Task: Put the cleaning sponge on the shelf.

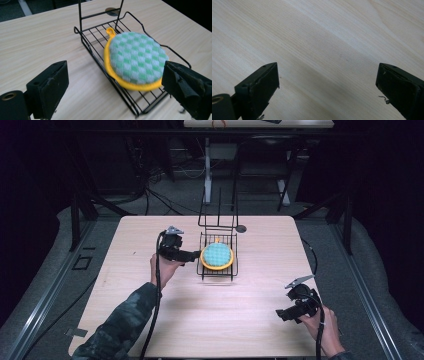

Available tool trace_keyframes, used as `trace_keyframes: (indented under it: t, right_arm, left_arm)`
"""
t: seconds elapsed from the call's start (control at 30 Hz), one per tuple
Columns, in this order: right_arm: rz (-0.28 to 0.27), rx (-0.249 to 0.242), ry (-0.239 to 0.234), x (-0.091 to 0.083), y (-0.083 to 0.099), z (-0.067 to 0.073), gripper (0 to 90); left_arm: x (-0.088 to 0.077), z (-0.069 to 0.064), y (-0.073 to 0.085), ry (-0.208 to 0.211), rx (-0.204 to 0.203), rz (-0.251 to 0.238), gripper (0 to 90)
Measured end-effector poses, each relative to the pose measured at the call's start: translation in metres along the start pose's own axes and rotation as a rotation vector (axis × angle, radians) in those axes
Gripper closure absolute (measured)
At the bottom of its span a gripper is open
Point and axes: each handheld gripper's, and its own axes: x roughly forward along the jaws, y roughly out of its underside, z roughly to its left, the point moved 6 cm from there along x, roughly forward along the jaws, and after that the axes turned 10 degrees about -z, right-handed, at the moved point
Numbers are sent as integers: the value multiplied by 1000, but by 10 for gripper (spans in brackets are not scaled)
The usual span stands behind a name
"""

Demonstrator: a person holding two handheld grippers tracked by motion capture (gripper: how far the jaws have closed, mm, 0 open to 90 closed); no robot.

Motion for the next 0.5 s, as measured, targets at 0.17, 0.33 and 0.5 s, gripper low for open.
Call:
trace_keyframes:
  t: [0.17,0.33,0.5]
  right_arm:
    - [5,-3,3,-1,0,0,42]
    - [5,-7,3,0,0,0,42]
    - [10,1,2,0,0,2,43]
  left_arm:
    - [-28,-3,10,0,32,30,9]
    - [-50,-7,21,-3,77,59,1]
    - [-74,-9,36,-14,107,73,1]
